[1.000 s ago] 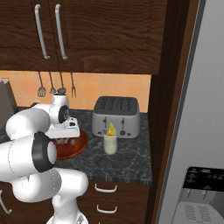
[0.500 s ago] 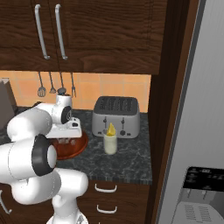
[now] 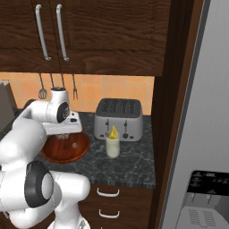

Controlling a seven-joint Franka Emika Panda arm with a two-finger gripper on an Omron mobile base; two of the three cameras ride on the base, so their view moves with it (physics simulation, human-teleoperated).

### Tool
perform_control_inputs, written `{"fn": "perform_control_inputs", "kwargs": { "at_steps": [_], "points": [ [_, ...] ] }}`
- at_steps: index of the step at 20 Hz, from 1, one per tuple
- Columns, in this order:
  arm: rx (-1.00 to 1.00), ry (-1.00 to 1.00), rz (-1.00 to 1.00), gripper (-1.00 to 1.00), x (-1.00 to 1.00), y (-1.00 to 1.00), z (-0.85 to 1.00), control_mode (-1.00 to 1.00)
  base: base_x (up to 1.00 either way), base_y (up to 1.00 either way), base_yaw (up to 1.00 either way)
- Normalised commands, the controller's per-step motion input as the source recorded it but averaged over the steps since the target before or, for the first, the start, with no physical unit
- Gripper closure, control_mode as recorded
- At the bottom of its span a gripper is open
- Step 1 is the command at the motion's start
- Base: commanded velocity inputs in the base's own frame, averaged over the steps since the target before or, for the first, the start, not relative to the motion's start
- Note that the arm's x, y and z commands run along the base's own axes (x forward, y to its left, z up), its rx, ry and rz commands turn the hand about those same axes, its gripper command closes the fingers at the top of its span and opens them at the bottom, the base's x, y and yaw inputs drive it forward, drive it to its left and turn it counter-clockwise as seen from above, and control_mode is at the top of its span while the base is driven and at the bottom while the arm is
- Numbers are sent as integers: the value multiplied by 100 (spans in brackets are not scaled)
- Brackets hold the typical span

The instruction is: Grab a lemon wedge from the fridge and one ice cube from the ice bowl, and put them in the glass of lemonade.

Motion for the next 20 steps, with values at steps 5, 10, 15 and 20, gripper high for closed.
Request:
{"fn": "perform_control_inputs", "kwargs": {
  "at_steps": [5, 10, 15, 20],
  "points": [
    [-14, -11, -1, 100, 0, -32, 64, -100, 0, 0, 0],
    [-3, -12, -10, 100, 0, -57, 29, -100, 0, 0, 0],
    [0, -18, -11, 100, 0, -59, 42, -100, 0, 0, 0],
    [0, -21, -14, 100, 0, -52, 11, -100, 0, 0, 0]
  ]
}}
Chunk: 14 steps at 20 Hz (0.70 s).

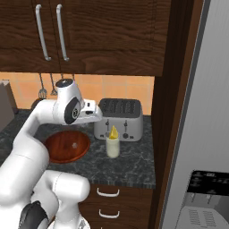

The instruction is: Grab a lemon wedge from the fridge and one ice cube from the ice bowl, and put them in the glass of lemonade.

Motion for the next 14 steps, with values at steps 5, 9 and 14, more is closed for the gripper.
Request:
{"fn": "perform_control_inputs", "kwargs": {
  "at_steps": [5, 9, 14],
  "points": [
    [5, -5, -8, 100, 0, -64, 3, -100, 0, 0, 0],
    [8, -2, -4, 100, 0, -49, 0, -100, 0, 0, 0],
    [3, -1, 0, 100, 3, -13, 0, -100, 0, 0, 0]
  ]
}}
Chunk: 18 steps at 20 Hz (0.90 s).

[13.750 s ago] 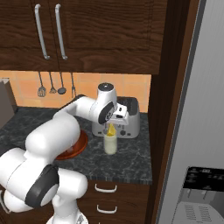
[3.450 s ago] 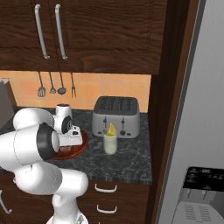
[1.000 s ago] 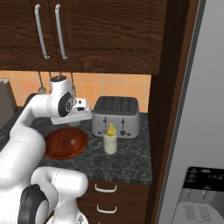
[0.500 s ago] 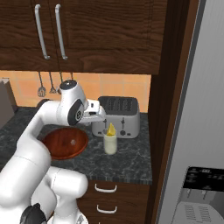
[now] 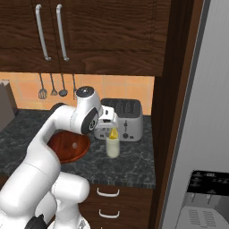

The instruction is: Grab a lemon wedge from the fridge and one ice cube from the ice bowl, and put them in the glass of lemonade.

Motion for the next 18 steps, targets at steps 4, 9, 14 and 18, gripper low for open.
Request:
{"fn": "perform_control_inputs", "kwargs": {
  "at_steps": [4, 9, 14, 18],
  "points": [
    [0, -3, 0, 100, 8, -10, 0, -100, 0, 0, 0],
    [0, 0, -2, 100, 3, -15, 0, -100, 0, 0, 0],
    [0, 0, 0, 100, 15, 0, 0, -100, 0, 0, 0],
    [0, 0, 0, 100, 6, 0, 0, -100, 0, 0, 0]
  ]
}}
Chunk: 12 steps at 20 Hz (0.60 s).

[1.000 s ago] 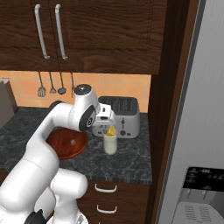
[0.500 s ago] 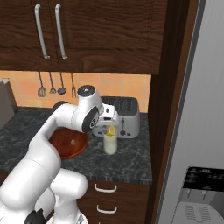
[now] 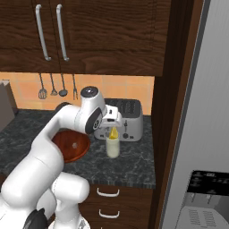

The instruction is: Grab a lemon wedge from the fridge and one ice cube from the ice bowl, and put them in the glass of lemonade.

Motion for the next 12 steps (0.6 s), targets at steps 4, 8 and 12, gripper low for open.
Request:
{"fn": "perform_control_inputs", "kwargs": {
  "at_steps": [4, 8, 12],
  "points": [
    [0, 0, 0, 100, 1, 0, 0, -100, 0, 0, 0],
    [0, 0, 0, 100, 0, 0, 0, -100, 0, 0, 0],
    [0, 0, 0, 100, 4, 0, 0, -100, 0, 0, 0]
  ]
}}
